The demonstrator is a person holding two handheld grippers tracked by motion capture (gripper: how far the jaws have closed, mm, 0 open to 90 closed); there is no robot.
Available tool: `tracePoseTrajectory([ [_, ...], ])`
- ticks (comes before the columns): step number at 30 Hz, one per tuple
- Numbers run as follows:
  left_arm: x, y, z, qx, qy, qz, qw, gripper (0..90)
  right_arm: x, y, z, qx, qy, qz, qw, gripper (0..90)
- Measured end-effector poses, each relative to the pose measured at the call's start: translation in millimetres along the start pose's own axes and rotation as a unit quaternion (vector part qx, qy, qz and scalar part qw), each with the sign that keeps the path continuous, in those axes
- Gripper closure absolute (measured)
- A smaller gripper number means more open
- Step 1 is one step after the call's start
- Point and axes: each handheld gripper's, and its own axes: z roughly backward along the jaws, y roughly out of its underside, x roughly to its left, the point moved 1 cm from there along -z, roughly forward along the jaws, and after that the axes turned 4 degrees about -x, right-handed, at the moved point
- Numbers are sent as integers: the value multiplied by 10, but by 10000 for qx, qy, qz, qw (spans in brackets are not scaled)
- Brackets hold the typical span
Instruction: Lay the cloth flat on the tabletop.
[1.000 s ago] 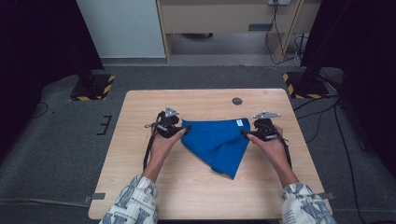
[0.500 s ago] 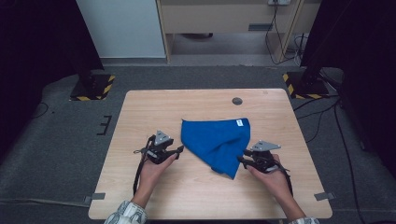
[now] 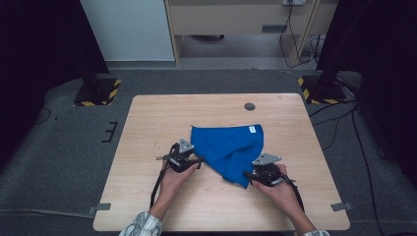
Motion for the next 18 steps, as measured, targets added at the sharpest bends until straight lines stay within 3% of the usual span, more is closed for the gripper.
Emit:
tracePoseTrajectory([
  [4, -8, 20, -131, 251, 27, -106, 9996, 437, -41, 21, 45, 76, 62, -3, 10000, 476],
  [10, -7, 13, -157, 255, 34, -150, 9996, 443, -215, 109, 182, 224, 284, -72, 9993, 476],
  [11, -3, 14, -158, 239, 49, -131, 9996, 443, -305, 146, 228, 253, 361, -144, 9989, 476],
  [13, 6, 15, -161, 224, 51, -127, 9997, 443, -350, 163, 248, 272, 402, -201, 9986, 476],
  [15, 13, 15, -173, 188, 42, -140, 9997, 442, -457, 205, 291, 295, 500, -408, 9975, 476],
  [18, 23, 9, -190, 160, 39, -125, 9998, 440, -491, 219, 313, 324, 534, -463, 9970, 475],
])
